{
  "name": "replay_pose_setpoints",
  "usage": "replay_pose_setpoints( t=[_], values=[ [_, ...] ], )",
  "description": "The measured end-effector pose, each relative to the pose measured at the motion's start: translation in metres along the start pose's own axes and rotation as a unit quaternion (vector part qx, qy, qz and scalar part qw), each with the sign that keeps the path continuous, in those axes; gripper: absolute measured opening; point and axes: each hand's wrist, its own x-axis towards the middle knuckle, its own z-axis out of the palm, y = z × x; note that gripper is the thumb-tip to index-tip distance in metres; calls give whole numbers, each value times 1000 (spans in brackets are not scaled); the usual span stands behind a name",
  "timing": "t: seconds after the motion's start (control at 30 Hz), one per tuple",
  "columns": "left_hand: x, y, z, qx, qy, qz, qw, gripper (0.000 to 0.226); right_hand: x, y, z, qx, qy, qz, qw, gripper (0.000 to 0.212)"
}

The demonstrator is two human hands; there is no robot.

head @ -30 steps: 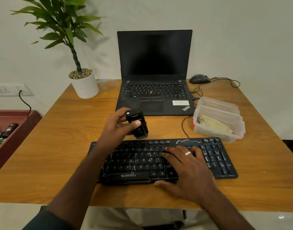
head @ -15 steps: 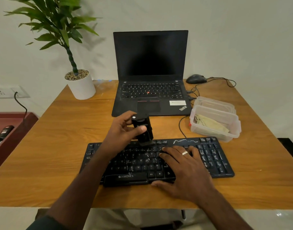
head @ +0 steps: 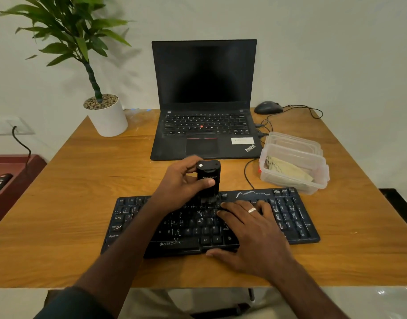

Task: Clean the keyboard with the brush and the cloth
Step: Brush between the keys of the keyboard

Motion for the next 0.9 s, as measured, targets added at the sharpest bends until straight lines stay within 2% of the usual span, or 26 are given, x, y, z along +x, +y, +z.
replay_pose_setpoints(
  t=[0.13,0.27,0.37,0.47,0.7,0.8,0.9],
  values=[
    [6,2,12,-1,18,24,1000,28,0,0,1,2,3,6,1000,84],
    [2,4,11,-75,71,25,994,23,-1,-1,1,-1,0,8,1000,84],
    [0,3,5,-112,34,-3,993,22,1,0,1,-3,-3,10,1000,84],
    [-2,2,9,-91,-2,-23,996,24,0,0,1,0,-6,8,1000,84],
    [1,0,-26,68,40,5,997,27,-1,0,2,-2,-6,12,1000,85],
    [-1,8,-22,-14,52,-5,999,25,0,0,1,-5,-5,10,1000,85],
    [-5,8,1,-53,9,-24,998,26,-1,0,2,0,1,7,1000,84]
  ],
)
